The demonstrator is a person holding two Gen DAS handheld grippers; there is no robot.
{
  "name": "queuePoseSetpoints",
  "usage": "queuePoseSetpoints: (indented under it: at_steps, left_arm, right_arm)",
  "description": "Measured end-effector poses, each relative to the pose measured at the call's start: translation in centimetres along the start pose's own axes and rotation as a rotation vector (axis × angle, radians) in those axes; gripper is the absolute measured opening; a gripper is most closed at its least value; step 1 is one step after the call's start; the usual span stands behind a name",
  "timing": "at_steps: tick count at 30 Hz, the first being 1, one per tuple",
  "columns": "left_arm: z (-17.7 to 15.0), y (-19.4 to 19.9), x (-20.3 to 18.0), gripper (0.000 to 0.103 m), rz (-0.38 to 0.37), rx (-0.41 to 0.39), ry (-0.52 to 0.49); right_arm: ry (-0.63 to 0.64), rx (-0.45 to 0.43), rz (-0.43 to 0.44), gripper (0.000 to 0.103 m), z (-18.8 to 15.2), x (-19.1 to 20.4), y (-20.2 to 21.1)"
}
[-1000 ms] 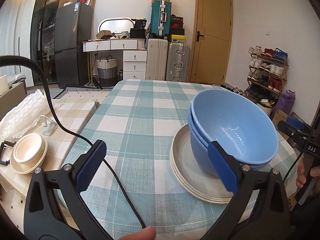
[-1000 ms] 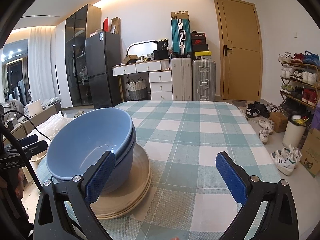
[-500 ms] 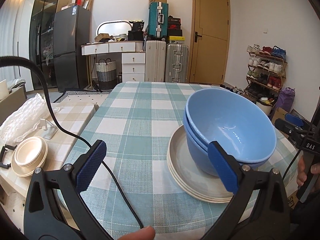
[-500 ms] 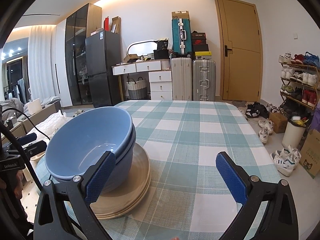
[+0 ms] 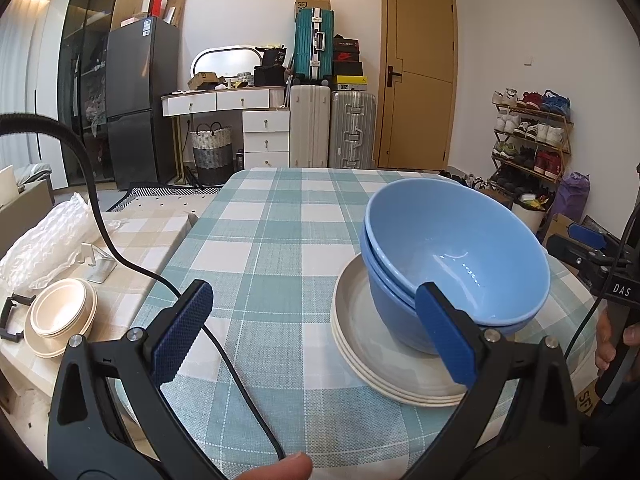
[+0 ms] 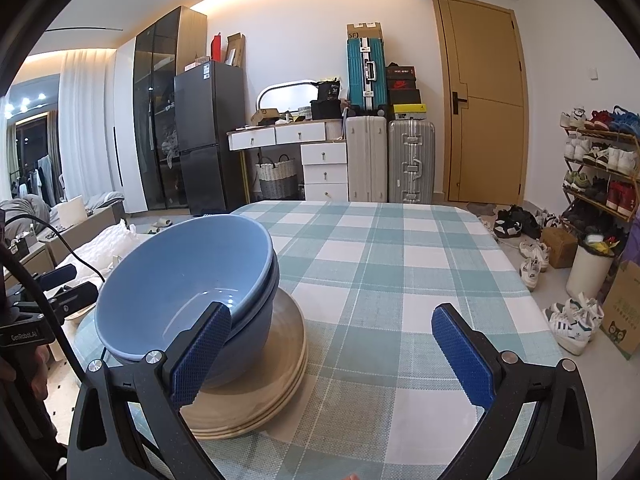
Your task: Organize plates and bowls
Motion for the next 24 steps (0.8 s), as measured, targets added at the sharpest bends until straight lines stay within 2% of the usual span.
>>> queuePoseSetpoints:
  at_steps: [24]
  left_arm:
    - [-0.03,-0.31,0.09,0.101,0.005,-0.001,-0.004]
  right_arm:
    - [0.004,0.002,0.001,0.102,-0.04,0.19,-0.06]
Point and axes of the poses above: each gripper's, at about its wrist camera, not at the fingertips, and y roughly against the way its jaws point, x to its left, z to its top, the point moved 1 cm from there along -y, roughly the way its jaws point, and after that the axes turned 11 degrees about z, right-handed, at the moved point
